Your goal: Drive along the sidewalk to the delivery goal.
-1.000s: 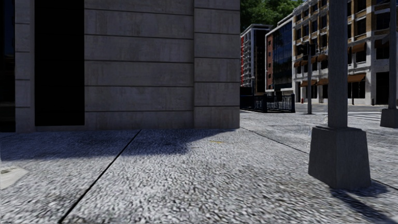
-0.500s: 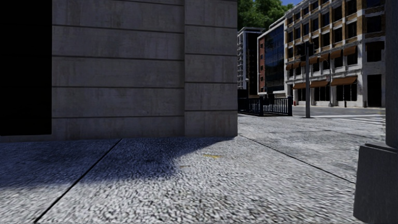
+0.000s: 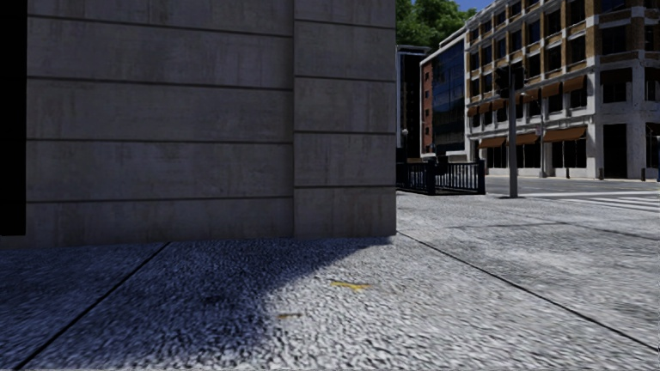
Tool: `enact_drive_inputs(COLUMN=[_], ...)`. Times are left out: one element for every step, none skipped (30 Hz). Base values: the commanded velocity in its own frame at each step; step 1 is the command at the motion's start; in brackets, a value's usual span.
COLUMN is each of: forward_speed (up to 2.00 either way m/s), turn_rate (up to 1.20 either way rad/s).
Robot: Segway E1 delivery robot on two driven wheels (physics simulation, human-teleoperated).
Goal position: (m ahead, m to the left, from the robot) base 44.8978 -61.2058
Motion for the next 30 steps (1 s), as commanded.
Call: enact_drive_inputs(forward_speed=[1.29,1.29,1.29,1.29,1.29,1.29,1.29,1.29,1.29,1.29,1.29,1.29,1.29,1.29,1.29,1.29,1.29,1.29,1.29,1.29,1.29,1.29,1.29,1.29,1.29,1.29,1.29,2.0,2.0,2.0], turn_rate=[-0.28,-0.28,-0.32,-0.35,-0.37,-0.37,-0.39,-0.41,-0.41,-0.41,-0.42,-0.42,-0.45,-0.45,-0.48,-0.5,-0.51,-0.51,-0.51,-0.51,-0.51,-0.51,-0.51,-0.51,-0.51,-0.51,-0.51,-0.51,-0.51,-0.51])
